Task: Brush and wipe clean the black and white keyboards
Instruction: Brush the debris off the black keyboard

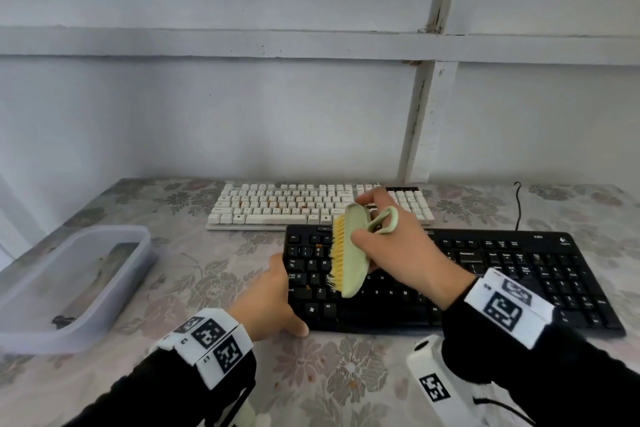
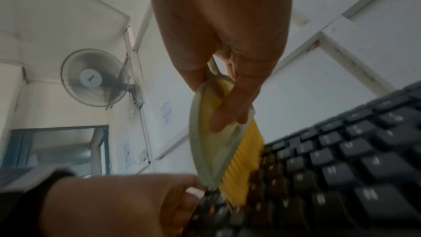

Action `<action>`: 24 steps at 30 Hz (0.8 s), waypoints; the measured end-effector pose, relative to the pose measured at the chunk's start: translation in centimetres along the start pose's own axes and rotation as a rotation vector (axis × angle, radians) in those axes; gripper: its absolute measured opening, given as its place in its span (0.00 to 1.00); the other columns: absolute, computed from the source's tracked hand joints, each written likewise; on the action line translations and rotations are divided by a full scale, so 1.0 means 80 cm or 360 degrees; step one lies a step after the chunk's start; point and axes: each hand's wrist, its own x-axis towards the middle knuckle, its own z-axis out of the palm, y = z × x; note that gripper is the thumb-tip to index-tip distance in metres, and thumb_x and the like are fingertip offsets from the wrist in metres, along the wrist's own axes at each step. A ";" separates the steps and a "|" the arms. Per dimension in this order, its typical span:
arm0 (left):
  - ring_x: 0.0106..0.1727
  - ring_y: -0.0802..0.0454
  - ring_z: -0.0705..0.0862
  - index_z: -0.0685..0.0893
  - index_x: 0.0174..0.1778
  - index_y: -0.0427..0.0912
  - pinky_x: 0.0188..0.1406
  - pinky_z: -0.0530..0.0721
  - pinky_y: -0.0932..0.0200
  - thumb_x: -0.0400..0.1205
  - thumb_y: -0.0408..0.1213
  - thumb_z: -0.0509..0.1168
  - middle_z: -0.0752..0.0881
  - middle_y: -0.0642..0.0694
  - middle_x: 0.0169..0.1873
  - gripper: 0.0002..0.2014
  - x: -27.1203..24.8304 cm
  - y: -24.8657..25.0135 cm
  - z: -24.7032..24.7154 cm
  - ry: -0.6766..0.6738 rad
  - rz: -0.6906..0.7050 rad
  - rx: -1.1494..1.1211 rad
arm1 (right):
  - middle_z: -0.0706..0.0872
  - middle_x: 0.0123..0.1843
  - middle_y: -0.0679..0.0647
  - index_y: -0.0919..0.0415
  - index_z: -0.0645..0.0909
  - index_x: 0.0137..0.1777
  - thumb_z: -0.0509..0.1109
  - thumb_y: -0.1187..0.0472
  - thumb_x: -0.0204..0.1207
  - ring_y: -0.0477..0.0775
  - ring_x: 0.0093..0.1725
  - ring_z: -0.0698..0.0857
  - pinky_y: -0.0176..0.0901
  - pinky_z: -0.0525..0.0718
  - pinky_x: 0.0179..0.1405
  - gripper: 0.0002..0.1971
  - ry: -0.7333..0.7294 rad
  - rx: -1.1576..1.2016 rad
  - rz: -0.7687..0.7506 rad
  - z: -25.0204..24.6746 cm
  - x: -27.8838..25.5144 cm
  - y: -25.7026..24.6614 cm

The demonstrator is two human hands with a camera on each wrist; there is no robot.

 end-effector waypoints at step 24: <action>0.54 0.51 0.79 0.58 0.72 0.44 0.45 0.76 0.63 0.63 0.33 0.80 0.78 0.50 0.59 0.47 0.004 -0.004 0.002 0.0016 0.0036 0.0049 | 0.84 0.49 0.60 0.58 0.73 0.56 0.65 0.72 0.73 0.43 0.32 0.87 0.40 0.85 0.26 0.14 -0.0237 0.0141 0.0146 -0.001 -0.027 0.005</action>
